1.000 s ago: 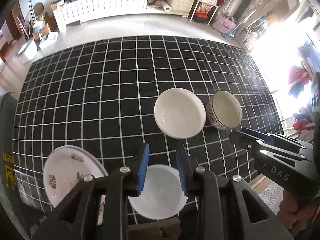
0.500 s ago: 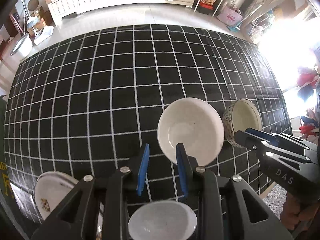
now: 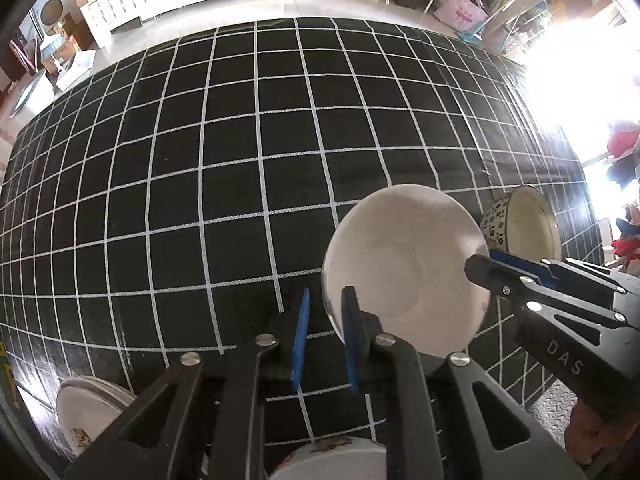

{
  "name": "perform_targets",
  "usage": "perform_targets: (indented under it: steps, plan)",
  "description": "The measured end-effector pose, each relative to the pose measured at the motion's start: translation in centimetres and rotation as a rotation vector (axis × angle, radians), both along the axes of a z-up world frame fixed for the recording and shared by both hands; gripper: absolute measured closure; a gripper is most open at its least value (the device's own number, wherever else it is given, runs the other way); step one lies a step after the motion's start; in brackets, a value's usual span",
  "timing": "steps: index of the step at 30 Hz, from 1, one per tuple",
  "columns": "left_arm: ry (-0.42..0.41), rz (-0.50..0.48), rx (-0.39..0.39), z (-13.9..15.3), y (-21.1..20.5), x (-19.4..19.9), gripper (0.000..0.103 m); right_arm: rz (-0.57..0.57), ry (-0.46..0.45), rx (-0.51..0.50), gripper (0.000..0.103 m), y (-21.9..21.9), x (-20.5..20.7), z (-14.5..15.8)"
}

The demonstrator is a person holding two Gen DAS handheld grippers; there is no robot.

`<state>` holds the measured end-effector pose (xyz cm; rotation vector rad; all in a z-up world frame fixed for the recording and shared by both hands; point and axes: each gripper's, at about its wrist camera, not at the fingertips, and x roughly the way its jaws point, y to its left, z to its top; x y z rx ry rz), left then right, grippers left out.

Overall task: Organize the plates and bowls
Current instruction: 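Grasp the rim of the second white bowl with the left tool, then lift the second white bowl and lower it into the first white bowl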

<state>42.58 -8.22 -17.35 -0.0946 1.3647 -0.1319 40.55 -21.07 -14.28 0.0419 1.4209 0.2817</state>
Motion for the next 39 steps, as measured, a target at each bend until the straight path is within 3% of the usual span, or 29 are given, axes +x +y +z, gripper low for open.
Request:
perform_targets:
  steps: [7, 18, 31, 39]
  plan:
    - [-0.004, -0.024, 0.017, -0.5, -0.7, -0.1, 0.095, -0.014, -0.013, -0.032, 0.094, -0.2, -0.5, -0.1]
    - [0.009, -0.008, 0.04, -0.5, -0.8, -2.3, 0.097, -0.045, -0.011, -0.044, 0.094, 0.1, -3.8, 1.2]
    - [-0.051, -0.005, 0.055, 5.3, -0.6, -9.5, 0.097, -0.046, -0.064, -0.02, 0.094, 0.0, -10.3, 6.7]
    - [-0.089, -0.002, 0.063, 7.7, -0.2, -14.1, 0.096, -0.032, -0.099, -0.023, 0.094, 1.4, -12.7, 8.2]
